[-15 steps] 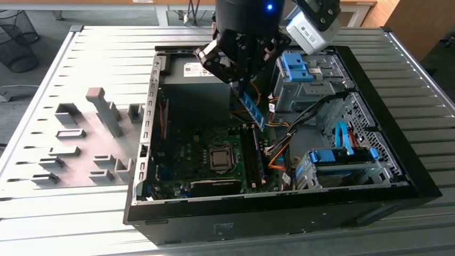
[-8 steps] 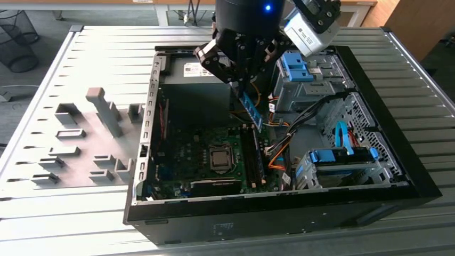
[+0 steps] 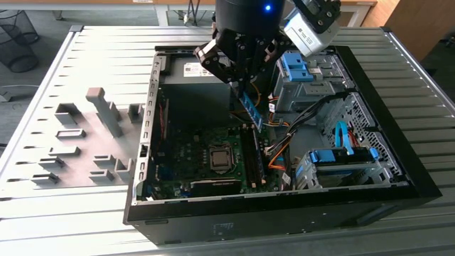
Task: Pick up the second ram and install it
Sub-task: 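Insert the second ram into the second slot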
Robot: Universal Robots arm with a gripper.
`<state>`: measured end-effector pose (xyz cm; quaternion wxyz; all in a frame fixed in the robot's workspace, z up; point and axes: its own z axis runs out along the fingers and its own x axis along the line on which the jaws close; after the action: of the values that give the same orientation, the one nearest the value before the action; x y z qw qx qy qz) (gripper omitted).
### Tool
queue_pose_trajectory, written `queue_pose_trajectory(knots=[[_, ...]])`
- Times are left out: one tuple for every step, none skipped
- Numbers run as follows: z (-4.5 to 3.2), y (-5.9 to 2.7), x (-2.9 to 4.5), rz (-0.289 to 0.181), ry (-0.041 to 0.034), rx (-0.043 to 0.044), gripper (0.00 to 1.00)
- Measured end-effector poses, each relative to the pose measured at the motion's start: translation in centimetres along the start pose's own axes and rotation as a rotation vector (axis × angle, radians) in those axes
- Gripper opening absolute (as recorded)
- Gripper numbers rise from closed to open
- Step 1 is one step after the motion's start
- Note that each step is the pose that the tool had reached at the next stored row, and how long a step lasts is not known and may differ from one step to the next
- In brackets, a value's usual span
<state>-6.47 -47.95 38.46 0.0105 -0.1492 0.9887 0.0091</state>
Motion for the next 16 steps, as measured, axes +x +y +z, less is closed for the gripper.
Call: queue_pose_trajectory(knots=[[0.00, 0.00, 0.00, 0.002, 0.0000, 0.0001, 0.14], [0.00, 0.00, 0.00, 0.007, -0.0001, 0.0003, 0.14], [0.02, 0.00, 0.00, 0.017, -0.0002, 0.0006, 0.14], [0.04, 0.00, 0.00, 0.034, -0.0005, 0.0011, 0.14], [0.06, 0.00, 0.00, 0.051, -0.0007, 0.0017, 0.14], [0.08, 0.00, 0.00, 0.069, -0.0008, 0.0023, 0.14], [0.11, 0.00, 0.00, 0.087, -0.0010, 0.0028, 0.14], [0.15, 0.00, 0.00, 0.105, -0.0013, 0.0032, 0.14], [0.18, 0.00, 0.00, 0.123, -0.0016, 0.0037, 0.14], [0.22, -0.01, 0.01, 0.143, -0.0018, 0.0042, 0.14], [0.26, -0.01, 0.01, 0.161, -0.0022, 0.0046, 0.14], [0.29, -0.01, 0.01, 0.179, -0.0023, 0.0050, 0.14], [0.33, -0.01, 0.01, 0.197, -0.0026, 0.0054, 0.14], [0.37, -0.01, 0.01, 0.215, -0.0028, 0.0058, 0.14], [0.41, -0.01, 0.01, 0.233, -0.0031, 0.0062, 0.14], [0.45, -0.01, 0.01, 0.251, -0.0034, 0.0067, 0.14]])
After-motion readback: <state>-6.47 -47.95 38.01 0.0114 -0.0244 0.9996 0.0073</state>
